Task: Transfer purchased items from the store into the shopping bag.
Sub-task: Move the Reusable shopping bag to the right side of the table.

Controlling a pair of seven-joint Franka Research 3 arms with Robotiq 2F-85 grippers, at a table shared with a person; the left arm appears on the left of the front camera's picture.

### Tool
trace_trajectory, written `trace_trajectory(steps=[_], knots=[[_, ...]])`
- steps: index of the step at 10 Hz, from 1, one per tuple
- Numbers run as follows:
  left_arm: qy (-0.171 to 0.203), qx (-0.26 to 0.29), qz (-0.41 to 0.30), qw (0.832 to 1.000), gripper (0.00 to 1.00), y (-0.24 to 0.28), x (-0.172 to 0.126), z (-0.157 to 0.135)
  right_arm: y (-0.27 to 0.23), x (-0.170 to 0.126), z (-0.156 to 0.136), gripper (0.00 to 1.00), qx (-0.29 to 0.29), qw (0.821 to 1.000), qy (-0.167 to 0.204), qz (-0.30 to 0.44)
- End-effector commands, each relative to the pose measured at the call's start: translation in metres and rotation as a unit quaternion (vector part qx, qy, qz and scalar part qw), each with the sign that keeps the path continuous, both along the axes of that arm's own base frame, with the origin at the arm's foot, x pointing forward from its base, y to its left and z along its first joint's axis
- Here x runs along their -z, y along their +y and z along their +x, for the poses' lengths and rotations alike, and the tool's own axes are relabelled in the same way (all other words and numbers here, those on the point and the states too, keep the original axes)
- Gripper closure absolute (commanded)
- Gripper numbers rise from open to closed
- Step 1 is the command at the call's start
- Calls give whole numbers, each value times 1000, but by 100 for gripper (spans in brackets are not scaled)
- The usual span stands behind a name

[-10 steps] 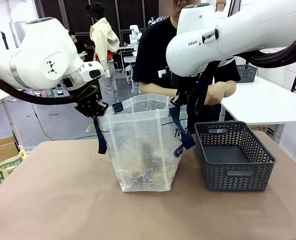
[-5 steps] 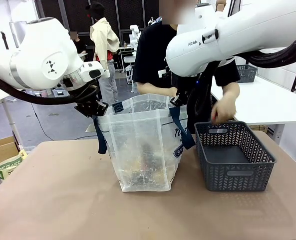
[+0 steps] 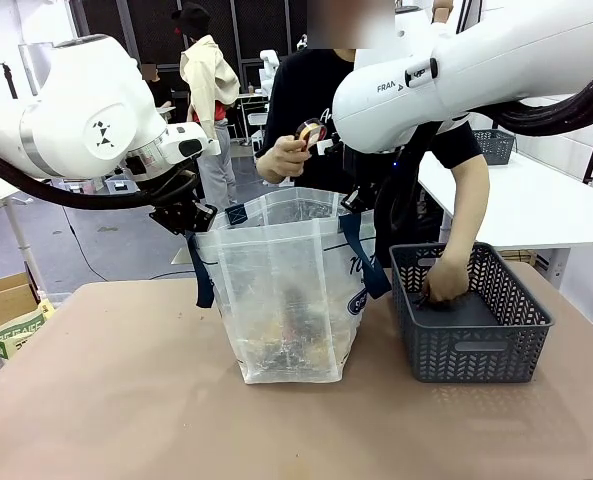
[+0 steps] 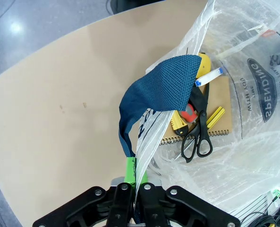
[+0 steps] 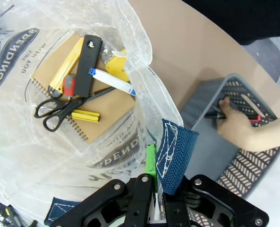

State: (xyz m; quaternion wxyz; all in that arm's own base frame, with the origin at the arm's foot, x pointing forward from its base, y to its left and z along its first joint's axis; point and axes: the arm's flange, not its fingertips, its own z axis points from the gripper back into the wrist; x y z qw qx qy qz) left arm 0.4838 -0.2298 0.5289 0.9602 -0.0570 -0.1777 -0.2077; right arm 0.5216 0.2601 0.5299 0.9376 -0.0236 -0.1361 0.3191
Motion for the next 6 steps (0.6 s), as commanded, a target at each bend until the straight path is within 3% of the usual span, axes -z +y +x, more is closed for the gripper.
trace_trajectory(steps=[1, 6], knots=[[-3, -3, 4, 1000, 100, 1, -1, 0, -1, -1, -1, 100, 1, 1000, 3, -3], [-3, -3, 4, 1000, 100, 1, -1, 0, -1, -1, -1, 100, 1, 1000, 3, -3]])
